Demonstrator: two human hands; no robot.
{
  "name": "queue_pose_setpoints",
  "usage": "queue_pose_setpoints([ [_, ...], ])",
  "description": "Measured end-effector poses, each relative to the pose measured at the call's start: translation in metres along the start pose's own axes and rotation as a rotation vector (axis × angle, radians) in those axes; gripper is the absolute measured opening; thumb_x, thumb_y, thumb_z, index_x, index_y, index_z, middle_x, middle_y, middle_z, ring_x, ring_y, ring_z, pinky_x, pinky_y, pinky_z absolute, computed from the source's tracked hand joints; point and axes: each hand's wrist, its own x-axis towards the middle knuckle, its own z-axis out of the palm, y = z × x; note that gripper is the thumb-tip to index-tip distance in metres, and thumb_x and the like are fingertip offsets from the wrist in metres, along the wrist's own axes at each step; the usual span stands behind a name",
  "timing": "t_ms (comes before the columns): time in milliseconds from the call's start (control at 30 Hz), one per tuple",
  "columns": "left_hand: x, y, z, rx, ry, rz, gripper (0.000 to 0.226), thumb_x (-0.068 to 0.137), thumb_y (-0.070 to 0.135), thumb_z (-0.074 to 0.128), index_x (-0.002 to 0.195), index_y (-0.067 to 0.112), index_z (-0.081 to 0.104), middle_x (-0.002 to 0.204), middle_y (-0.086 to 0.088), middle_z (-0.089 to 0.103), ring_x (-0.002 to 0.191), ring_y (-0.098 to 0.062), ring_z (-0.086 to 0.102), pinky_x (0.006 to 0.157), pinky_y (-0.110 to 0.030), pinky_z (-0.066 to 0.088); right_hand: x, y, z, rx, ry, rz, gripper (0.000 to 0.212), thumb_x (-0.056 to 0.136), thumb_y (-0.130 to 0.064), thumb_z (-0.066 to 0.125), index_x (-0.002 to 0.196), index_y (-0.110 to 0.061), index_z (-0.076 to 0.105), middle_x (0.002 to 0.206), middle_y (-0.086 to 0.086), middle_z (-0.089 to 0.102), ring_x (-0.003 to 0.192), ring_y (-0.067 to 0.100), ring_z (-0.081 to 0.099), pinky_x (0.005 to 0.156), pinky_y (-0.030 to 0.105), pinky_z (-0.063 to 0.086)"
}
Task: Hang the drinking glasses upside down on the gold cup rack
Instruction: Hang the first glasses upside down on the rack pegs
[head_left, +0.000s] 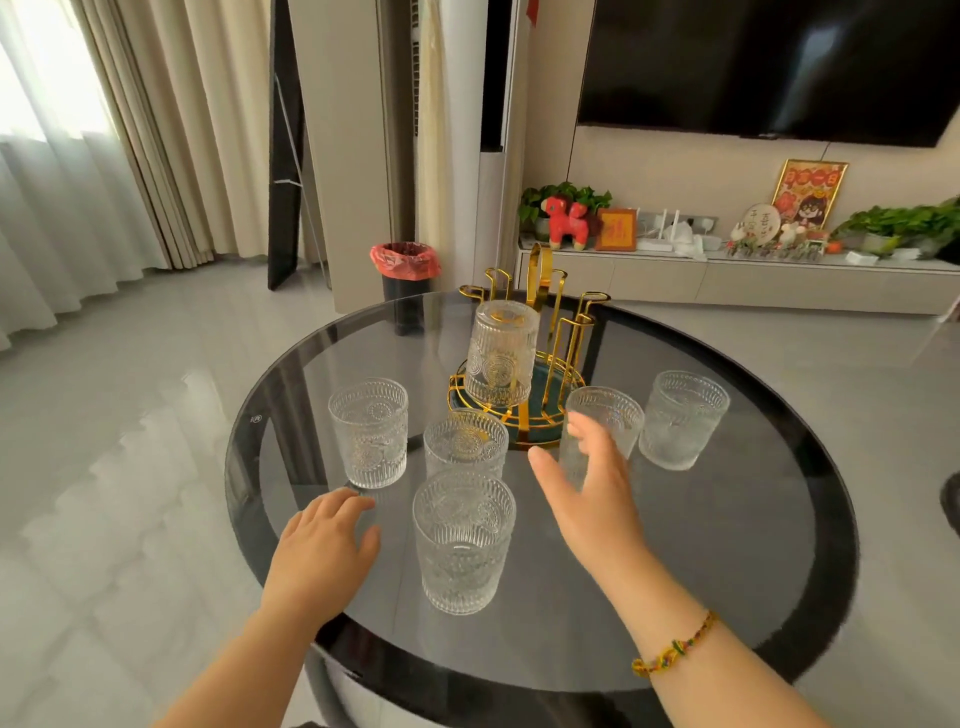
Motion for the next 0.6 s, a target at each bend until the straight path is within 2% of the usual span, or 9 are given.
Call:
queue_pose_setpoints([
  [100, -0.004, 0.003, -0.001, 0.030, -0.030, 0.010, 0.042, 0.093, 0.035, 0.038, 0.133, 0.021, 0.034, 0.146, 0.001, 0.032, 0.136, -0.018, 0.024, 0.113, -0.035, 0.018, -0.038, 0.020, 0.011, 0.120, -0.096, 0.109, 0.052, 0.081, -0.032, 0.057, 0.126, -0.026, 0.032, 0.129, -0.004, 0.040, 0.123, 0.011, 0.035, 0.096, 0.020, 0.023],
  [200, -0.010, 0.003, 0.000, 0.059, -0.038, 0.018, 0.045, 0.094, 0.038, 0.035, 0.135, 0.022, 0.028, 0.149, 0.002, 0.027, 0.138, -0.017, 0.019, 0.114, -0.035, 0.013, -0.064, 0.032, 0.023, 0.078, -0.293, 0.192, 0.078, 0.071, -0.046, 0.061, 0.135, -0.033, 0.017, 0.137, -0.009, 0.031, 0.125, 0.005, 0.027, 0.100, 0.022, 0.022],
  [267, -0.014, 0.003, 0.000, 0.063, -0.042, 0.014, 0.046, 0.094, 0.040, 0.034, 0.136, 0.023, 0.026, 0.150, 0.002, 0.025, 0.140, -0.017, 0.016, 0.115, -0.035, 0.011, -0.071, 0.036, 0.030, -0.044, -0.362, 0.193, 0.097, 0.062, -0.055, 0.063, 0.138, -0.036, 0.005, 0.142, -0.013, 0.026, 0.130, 0.008, 0.022, 0.106, 0.028, 0.021],
  [333, -0.017, 0.002, 0.001, 0.062, -0.039, 0.006, 0.047, 0.094, 0.041, 0.033, 0.137, 0.024, 0.026, 0.150, 0.002, 0.025, 0.140, -0.016, 0.015, 0.116, -0.035, 0.010, -0.070, 0.035, 0.037, -0.130, -0.361, 0.167, 0.107, 0.055, -0.060, 0.065, 0.138, -0.039, -0.001, 0.146, -0.014, 0.022, 0.134, 0.012, 0.019, 0.109, 0.031, 0.021],
  [400, -0.019, 0.002, 0.001, 0.063, -0.034, 0.003, 0.047, 0.093, 0.042, 0.034, 0.136, 0.025, 0.026, 0.150, 0.002, 0.025, 0.140, -0.016, 0.015, 0.116, -0.035, 0.010, -0.066, 0.031, 0.044, -0.169, -0.325, 0.133, 0.110, 0.052, -0.059, 0.067, 0.137, -0.040, 0.001, 0.146, -0.013, 0.025, 0.133, 0.015, 0.022, 0.109, 0.032, 0.024],
  [500, -0.020, 0.002, 0.001, 0.060, -0.030, 0.003, 0.047, 0.093, 0.043, 0.033, 0.136, 0.026, 0.027, 0.150, 0.003, 0.025, 0.140, -0.015, 0.015, 0.116, -0.035, 0.010, -0.063, 0.030, 0.053, -0.169, -0.263, 0.092, 0.106, 0.051, -0.054, 0.071, 0.135, -0.038, 0.008, 0.141, -0.010, 0.033, 0.127, 0.017, 0.030, 0.107, 0.032, 0.031],
  [600, -0.020, 0.002, 0.001, 0.055, -0.025, 0.005, 0.046, 0.093, 0.043, 0.035, 0.135, 0.025, 0.029, 0.150, 0.004, 0.026, 0.140, -0.015, 0.016, 0.116, -0.035, 0.010, -0.060, 0.030, 0.058, -0.151, -0.259, 0.103, 0.103, 0.051, -0.053, 0.071, 0.132, -0.039, 0.008, 0.139, -0.007, 0.032, 0.129, 0.017, 0.026, 0.111, 0.040, 0.027],
])
